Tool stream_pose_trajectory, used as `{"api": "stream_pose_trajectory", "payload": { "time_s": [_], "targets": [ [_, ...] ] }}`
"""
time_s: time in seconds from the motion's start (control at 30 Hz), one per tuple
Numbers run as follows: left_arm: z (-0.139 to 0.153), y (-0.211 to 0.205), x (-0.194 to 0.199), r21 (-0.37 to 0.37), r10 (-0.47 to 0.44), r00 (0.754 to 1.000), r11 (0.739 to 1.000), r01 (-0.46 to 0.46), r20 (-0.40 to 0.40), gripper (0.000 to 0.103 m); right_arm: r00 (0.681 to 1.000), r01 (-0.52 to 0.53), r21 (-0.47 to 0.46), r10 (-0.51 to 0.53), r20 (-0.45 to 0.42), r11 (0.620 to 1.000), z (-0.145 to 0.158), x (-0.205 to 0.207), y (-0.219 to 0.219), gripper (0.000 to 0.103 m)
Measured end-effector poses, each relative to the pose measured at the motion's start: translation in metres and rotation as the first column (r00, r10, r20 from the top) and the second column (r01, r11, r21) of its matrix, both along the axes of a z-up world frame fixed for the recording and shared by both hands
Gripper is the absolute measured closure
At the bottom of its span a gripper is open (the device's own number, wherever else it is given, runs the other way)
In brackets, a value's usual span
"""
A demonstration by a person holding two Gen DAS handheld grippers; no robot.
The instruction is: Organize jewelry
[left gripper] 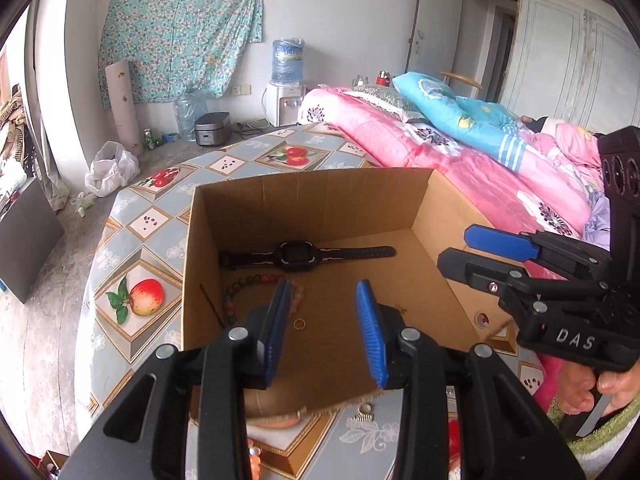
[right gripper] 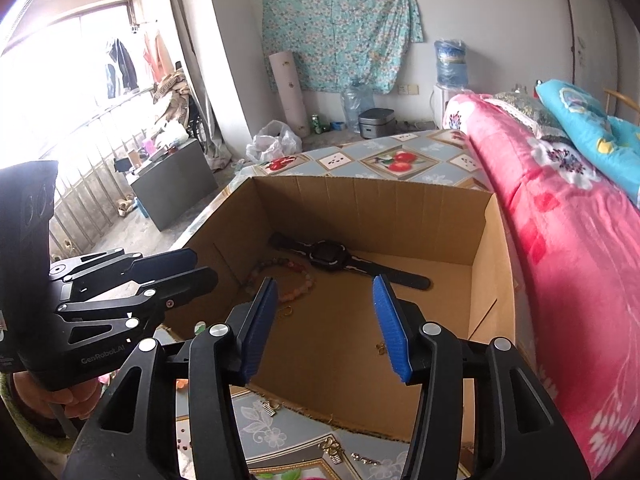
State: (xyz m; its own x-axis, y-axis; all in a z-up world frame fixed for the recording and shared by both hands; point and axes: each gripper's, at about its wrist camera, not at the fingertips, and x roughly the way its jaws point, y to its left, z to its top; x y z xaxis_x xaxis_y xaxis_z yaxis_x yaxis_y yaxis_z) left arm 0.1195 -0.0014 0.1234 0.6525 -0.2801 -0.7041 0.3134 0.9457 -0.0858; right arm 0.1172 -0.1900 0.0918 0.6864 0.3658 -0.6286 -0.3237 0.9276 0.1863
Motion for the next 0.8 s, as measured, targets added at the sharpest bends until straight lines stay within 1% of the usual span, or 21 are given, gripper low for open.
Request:
{"api": "stream_pose_trajectory", "payload": {
  "time_s": [0.1,0.2,0.3,0.37,0.47,0.57,0.6,0.7,0.8],
  "targets": [
    [0.002,0.007,-0.016,-0.029,-0.015,1.000,0.999,0.015,0.012,0.068,0.999,-0.043,0.048,0.044,-0.016,0.998,0.001,-0.010,-0.002,0.055],
    [0.002,0.012,-0.031,-0.060,-0.035,0.999,0.998,0.036,0.021,0.066,0.993,-0.105,0.105,0.110,-0.041,0.989,-0.001,-0.021,-0.002,0.055],
    [-0.002,0.015,-0.043,-0.079,-0.058,0.998,0.995,0.059,0.018,0.066,0.984,-0.151,0.120,0.161,-0.078,0.981,-0.009,-0.032,0.000,0.055],
    [-0.006,0.017,-0.052,-0.079,-0.071,0.997,0.994,0.071,0.015,0.066,0.978,-0.164,0.123,0.177,-0.111,0.979,-0.016,-0.039,0.001,0.055],
    [-0.017,0.016,-0.061,-0.084,-0.086,0.996,0.993,0.085,-0.009,0.065,0.971,-0.149,0.125,0.169,-0.171,0.981,-0.031,-0.043,-0.001,0.056],
    [-0.030,0.013,-0.064,-0.094,-0.084,0.995,0.992,0.080,-0.045,0.065,0.961,-0.102,0.121,0.129,-0.245,0.987,-0.049,-0.039,-0.006,0.056],
    [-0.034,0.013,-0.064,-0.097,-0.081,0.995,0.992,0.076,-0.057,0.065,0.957,-0.089,0.133,0.122,-0.265,0.987,-0.053,-0.037,-0.008,0.057],
    [-0.042,0.011,-0.063,-0.086,-0.071,0.995,0.994,0.065,-0.072,0.065,0.952,-0.045,0.142,0.086,-0.295,0.989,-0.061,-0.034,-0.017,0.059],
    [-0.048,0.012,-0.060,-0.076,-0.060,0.995,0.996,0.054,-0.077,0.065,0.954,-0.010,0.145,0.053,-0.294,0.989,-0.060,-0.031,-0.025,0.061]
  ]
}}
